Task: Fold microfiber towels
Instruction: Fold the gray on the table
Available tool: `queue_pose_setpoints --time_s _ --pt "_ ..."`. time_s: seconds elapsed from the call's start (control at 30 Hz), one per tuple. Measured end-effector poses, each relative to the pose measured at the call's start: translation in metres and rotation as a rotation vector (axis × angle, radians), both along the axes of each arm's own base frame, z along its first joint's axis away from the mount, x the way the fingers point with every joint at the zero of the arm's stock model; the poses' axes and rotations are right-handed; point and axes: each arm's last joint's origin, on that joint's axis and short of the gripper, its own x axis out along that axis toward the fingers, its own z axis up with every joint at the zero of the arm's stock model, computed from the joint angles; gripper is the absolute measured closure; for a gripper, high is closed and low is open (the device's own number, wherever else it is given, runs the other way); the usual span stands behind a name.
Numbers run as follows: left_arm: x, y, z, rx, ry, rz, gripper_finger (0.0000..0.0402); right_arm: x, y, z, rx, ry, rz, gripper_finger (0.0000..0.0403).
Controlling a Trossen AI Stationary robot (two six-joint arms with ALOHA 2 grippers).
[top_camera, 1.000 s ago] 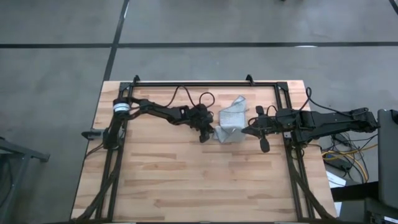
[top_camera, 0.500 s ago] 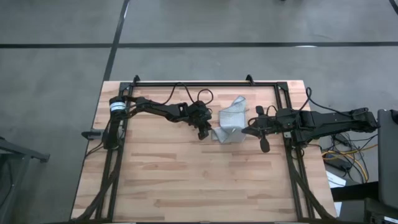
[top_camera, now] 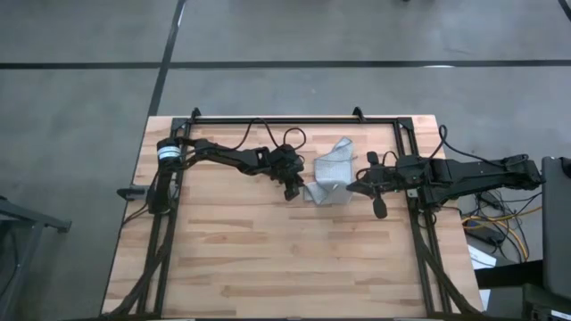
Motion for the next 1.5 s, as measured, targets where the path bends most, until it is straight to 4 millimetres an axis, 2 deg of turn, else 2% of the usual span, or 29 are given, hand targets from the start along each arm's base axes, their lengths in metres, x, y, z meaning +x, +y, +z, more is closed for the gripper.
queue_pose_setpoints --time_s 0.2,0.57,0.87,1.07,1.23,1.5 --pt "0.0 0.0 0.0 -0.014 -0.001 -0.002 0.0319 0.003 0.0 0.008 -0.037 -0.09 0.019 0.0394" --pt "0.001 -0.003 0.0 -0.036 -0.005 -0.02 0.0319 0.004 -0.001 0.013 -0.087 -0.137 -0.027 0.0394" --pt "0.001 -0.005 0.0 -0.032 -0.003 -0.02 0.0319 0.007 -0.002 0.026 -0.176 -0.279 -0.048 0.0394" --pt "0.001 -0.001 -0.001 0.043 0.018 0.098 0.0319 0.007 -0.002 0.034 -0.186 -0.312 -0.048 0.0394" --pt "0.001 0.001 0.0 0.023 0.016 0.151 0.0319 0.007 -0.002 0.034 -0.189 -0.313 -0.046 0.0394" --pt "0.003 -0.003 0.002 -0.027 -0.024 0.043 0.0319 0.007 -0.002 0.034 -0.211 -0.313 -0.041 0.0394"
